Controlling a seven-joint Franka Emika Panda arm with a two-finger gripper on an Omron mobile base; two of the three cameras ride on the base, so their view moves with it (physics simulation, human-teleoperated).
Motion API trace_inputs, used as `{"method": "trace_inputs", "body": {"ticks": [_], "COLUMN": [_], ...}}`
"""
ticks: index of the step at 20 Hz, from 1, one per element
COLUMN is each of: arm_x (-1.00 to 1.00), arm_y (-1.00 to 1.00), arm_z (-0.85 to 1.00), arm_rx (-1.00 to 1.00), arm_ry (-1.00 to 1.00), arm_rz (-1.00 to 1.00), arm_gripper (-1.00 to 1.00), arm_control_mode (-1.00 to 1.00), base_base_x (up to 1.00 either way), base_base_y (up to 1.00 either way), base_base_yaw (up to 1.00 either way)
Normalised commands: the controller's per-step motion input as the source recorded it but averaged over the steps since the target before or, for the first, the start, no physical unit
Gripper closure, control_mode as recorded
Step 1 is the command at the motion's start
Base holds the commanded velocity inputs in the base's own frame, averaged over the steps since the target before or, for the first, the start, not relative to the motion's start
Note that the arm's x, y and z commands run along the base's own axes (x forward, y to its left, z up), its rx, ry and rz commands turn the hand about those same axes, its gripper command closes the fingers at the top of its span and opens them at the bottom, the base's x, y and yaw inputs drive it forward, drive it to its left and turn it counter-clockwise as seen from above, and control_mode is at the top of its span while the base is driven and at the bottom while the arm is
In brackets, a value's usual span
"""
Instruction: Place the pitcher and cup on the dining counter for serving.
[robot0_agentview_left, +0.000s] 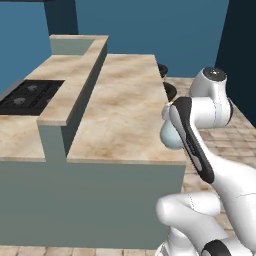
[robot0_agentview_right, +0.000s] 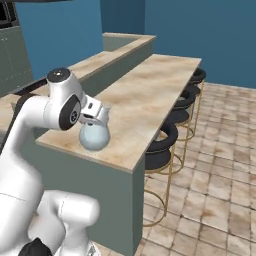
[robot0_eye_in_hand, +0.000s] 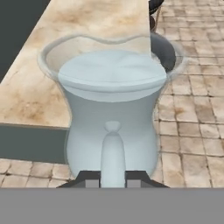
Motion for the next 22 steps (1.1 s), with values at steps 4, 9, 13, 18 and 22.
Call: {"method": "trace_inputs", "body": {"ticks": [4,9,13,18,22], "arm_x": [1.00,1.00,1.00,0.97,0.44], "arm_y": [-0.24,-0.13,-0.02,0.00,0.00], "arm_z": [0.00,-0.01,-0.09,-0.05,-0.22], "arm_rx": [0.00,0.00,0.00,0.00,0.01], "arm_ry": [0.00,-0.01,0.00,-0.01,-0.09], "arm_rz": [0.15,0.16,0.16,0.18,0.31], "arm_gripper": [1.00,1.00,1.00,1.00,1.00], "arm_control_mode": [-1.00,-1.00,-1.00,-1.00,-1.00], "base_base_x": [0.00,0.00,0.00,0.00,0.00], "base_base_y": [0.00,0.00,0.00,0.00,0.00], "base_base_yaw": [0.00,0.00,0.00,0.00,0.00]}}
